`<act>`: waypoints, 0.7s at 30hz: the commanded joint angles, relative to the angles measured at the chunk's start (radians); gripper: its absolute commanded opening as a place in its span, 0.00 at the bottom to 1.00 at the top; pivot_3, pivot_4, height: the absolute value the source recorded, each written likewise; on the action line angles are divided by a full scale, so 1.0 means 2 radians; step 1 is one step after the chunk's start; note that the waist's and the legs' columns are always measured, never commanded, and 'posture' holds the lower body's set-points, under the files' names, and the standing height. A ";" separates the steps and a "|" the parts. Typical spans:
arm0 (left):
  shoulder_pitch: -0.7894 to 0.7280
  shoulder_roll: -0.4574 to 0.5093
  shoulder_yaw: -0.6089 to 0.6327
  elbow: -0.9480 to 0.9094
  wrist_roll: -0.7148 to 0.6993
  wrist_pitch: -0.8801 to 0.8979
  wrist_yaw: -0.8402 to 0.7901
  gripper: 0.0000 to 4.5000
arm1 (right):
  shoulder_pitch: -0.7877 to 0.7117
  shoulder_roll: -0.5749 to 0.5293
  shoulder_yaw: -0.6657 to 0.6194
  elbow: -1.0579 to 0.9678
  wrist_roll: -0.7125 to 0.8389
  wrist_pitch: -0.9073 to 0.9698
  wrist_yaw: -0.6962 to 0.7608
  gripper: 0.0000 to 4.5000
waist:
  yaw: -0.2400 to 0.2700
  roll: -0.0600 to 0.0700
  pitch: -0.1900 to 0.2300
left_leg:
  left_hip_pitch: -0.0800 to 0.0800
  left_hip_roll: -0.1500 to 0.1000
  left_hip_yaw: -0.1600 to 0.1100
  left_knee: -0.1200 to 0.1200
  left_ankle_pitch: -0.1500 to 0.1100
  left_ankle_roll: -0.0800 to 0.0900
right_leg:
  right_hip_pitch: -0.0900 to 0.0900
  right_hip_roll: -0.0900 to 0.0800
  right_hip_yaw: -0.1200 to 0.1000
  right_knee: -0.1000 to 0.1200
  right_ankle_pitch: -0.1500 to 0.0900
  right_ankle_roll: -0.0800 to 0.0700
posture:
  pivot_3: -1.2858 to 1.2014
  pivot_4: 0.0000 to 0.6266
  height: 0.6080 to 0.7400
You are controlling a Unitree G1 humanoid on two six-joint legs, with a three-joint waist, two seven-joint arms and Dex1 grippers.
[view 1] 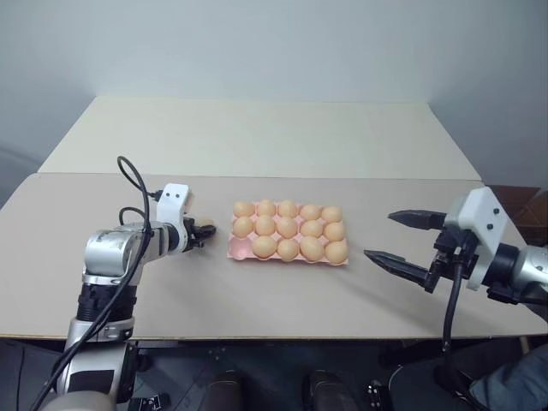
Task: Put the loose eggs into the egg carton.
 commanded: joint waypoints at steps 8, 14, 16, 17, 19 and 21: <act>0.045 0.168 0.024 -0.058 -0.060 -0.134 -0.252 0.49 | 0.012 0.000 -0.026 -0.018 0.010 -0.003 -0.006 1.00 | -0.004 0.000 0.000 | 0.000 0.001 0.001 -0.001 0.000 0.000 | -0.001 0.000 0.000 0.000 0.000 0.000 | 0.52 0.24 1.00; 0.017 0.198 -0.025 -0.012 -0.059 -0.248 -0.406 0.49 | 0.018 0.000 -0.029 -0.021 0.012 -0.004 -0.007 1.00 | 0.006 0.000 0.000 | 0.000 0.000 0.001 0.000 0.000 0.000 | 0.000 -0.001 -0.001 -0.001 0.000 0.000 | 0.52 0.24 1.00; 0.001 0.186 -0.055 0.008 -0.041 -0.286 -0.434 0.49 | 0.022 0.000 -0.032 -0.023 0.013 -0.004 -0.005 1.00 | 0.007 0.000 0.000 | 0.000 0.000 0.001 0.000 0.000 0.000 | 0.000 0.000 -0.001 -0.001 0.000 0.000 | 0.52 0.24 1.00; -0.007 0.177 -0.066 0.019 -0.032 -0.305 -0.441 0.49 | 0.024 -0.001 -0.034 -0.024 0.014 -0.004 -0.004 1.00 | 0.007 0.000 0.000 | 0.000 0.000 0.001 0.000 0.000 0.000 | 0.000 0.000 -0.001 -0.001 0.000 0.000 | 0.52 0.24 1.00; -0.028 0.155 -0.087 0.045 -0.015 -0.335 -0.449 0.49 | 0.029 -0.002 -0.040 -0.027 0.016 -0.004 -0.003 1.00 | 0.007 0.000 0.000 | -0.001 0.000 0.002 0.000 0.000 0.000 | 0.000 0.000 -0.001 -0.001 0.000 0.000 | 0.52 0.24 1.00; -0.045 0.136 -0.106 0.071 0.001 -0.368 -0.469 0.49 | 0.033 -0.004 -0.047 -0.030 0.020 -0.002 -0.002 1.00 | 0.006 0.000 0.000 | -0.001 0.000 0.002 0.001 0.000 0.000 | 0.000 0.000 -0.001 -0.001 0.000 0.000 | 0.52 0.24 1.00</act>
